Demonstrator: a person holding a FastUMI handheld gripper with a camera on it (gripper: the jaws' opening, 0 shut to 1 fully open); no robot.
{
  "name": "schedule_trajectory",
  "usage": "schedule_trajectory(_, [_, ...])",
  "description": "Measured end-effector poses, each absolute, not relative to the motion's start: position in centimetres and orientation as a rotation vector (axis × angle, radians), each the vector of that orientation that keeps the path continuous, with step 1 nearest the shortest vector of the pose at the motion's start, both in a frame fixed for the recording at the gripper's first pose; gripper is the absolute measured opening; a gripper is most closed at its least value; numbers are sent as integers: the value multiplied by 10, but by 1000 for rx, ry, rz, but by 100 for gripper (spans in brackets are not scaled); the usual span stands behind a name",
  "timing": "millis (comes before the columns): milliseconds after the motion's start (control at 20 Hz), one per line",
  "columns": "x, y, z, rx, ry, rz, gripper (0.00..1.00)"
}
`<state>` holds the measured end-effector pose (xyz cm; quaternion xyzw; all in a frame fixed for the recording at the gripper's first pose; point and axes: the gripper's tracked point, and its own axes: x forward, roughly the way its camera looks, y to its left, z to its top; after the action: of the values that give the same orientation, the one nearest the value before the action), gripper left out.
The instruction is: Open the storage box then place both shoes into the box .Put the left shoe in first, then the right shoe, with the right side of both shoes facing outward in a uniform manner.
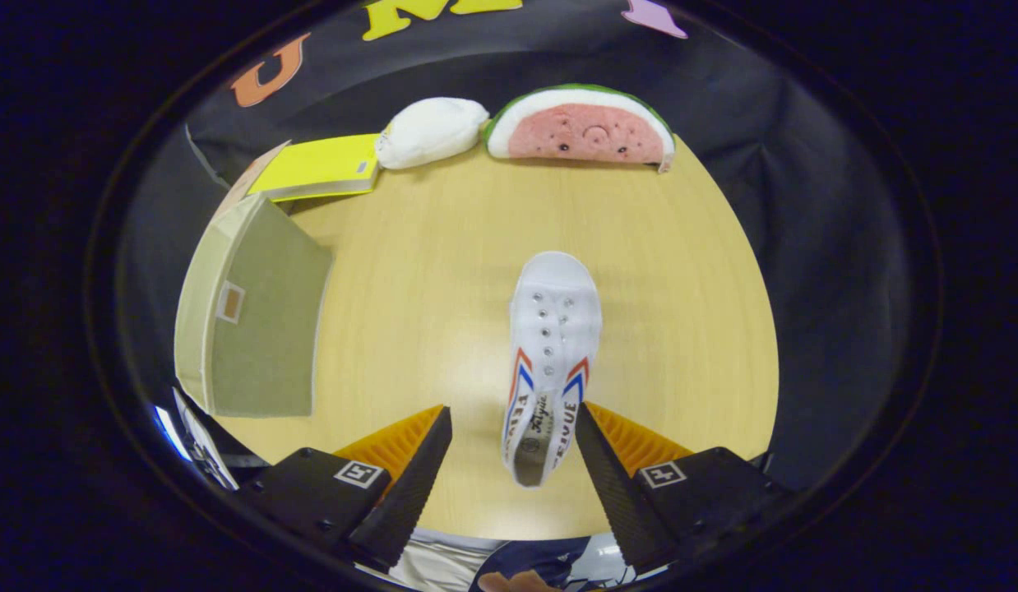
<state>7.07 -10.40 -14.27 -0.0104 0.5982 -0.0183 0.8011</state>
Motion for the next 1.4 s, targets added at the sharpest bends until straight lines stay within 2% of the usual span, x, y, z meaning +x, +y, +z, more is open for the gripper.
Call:
schedule_trajectory(250, [67,-130,-176,-1,1348,-80,97])
schedule_trajectory(500, [80,-152,-184,-65,1330,-137,97])
schedule_trajectory(700, [87,-147,-196,-37,1354,-97,95])
schedule_trajectory(800, [95,-146,-202,-43,1360,-84,91])
schedule_trajectory(950, [96,-140,-205,1,1381,-47,70])
schedule_trajectory(1050, [96,-131,-201,26,1382,-21,50])
schedule_trajectory(1100, [96,-131,-206,14,1384,-15,33])
schedule_trajectory(1200, [95,-131,-207,-7,1380,-5,32])
schedule_trajectory(1300, [96,-136,-205,0,1370,-4,26])
schedule_trajectory(1350, [96,-136,-204,40,1367,-21,14])
schedule_trajectory(1400, [96,-136,-204,63,1364,-25,11])
